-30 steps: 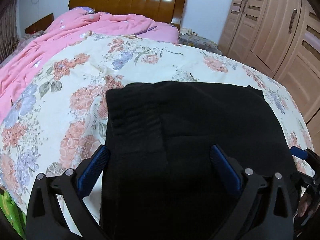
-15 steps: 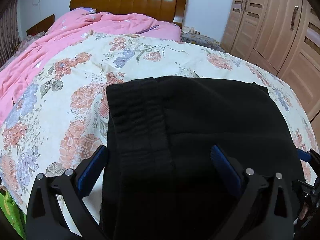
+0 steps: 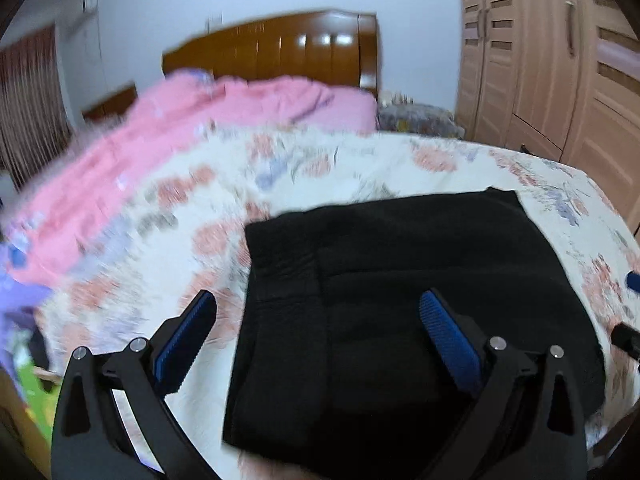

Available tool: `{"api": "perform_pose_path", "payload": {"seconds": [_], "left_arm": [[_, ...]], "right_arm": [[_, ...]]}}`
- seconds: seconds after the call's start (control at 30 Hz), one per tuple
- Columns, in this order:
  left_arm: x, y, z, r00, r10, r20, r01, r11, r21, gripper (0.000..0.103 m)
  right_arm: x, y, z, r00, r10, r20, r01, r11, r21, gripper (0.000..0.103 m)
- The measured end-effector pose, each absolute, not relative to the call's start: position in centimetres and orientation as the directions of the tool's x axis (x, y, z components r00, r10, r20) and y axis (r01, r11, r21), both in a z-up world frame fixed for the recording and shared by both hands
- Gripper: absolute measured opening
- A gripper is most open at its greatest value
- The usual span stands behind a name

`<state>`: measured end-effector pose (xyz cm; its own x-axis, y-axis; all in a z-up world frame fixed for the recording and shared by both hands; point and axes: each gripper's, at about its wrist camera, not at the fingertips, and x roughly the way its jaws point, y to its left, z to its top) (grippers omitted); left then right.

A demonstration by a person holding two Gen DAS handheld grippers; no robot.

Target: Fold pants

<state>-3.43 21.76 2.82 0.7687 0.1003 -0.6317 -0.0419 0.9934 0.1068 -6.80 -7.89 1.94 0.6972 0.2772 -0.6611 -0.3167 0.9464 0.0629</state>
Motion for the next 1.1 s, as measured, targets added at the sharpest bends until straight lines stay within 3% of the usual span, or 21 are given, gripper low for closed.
{"api": "perform_pose_path", "payload": {"seconds": [0.17,0.27,0.37,0.63,1.1], "left_arm": [[-9.4,17.6,5.0,0.805,0.193,-0.561,-0.095,0.975,0.200,0.102],[-14.0,15.8,5.7,0.841,0.180,-0.509,-0.114,0.981,0.158,0.102],[-17.1,15.0,5.8,0.856,0.080,-0.511,-0.050,0.996,0.073,0.102],[-18.6,14.8,5.3,0.838,0.095,-0.537,-0.108,0.994,0.006,0.102],[-18.0,15.1,4.7,0.827,0.104,-0.553,-0.108,0.994,0.025,0.102]], "right_arm": [[-11.7,-8.5,1.3,0.682,0.188,-0.707,-0.235,0.972,0.031,0.098],[-14.3,-8.6,1.0,0.683,0.179,-0.708,-0.198,0.979,0.057,0.098],[-16.1,-7.9,1.4,0.703,0.155,-0.694,-0.185,0.982,0.031,0.098],[-18.2,-6.9,2.1,0.750,0.150,-0.644,-0.226,0.974,-0.035,0.098],[-18.9,-6.6,2.8,0.776,0.180,-0.605,-0.239,0.971,-0.018,0.098]]}}
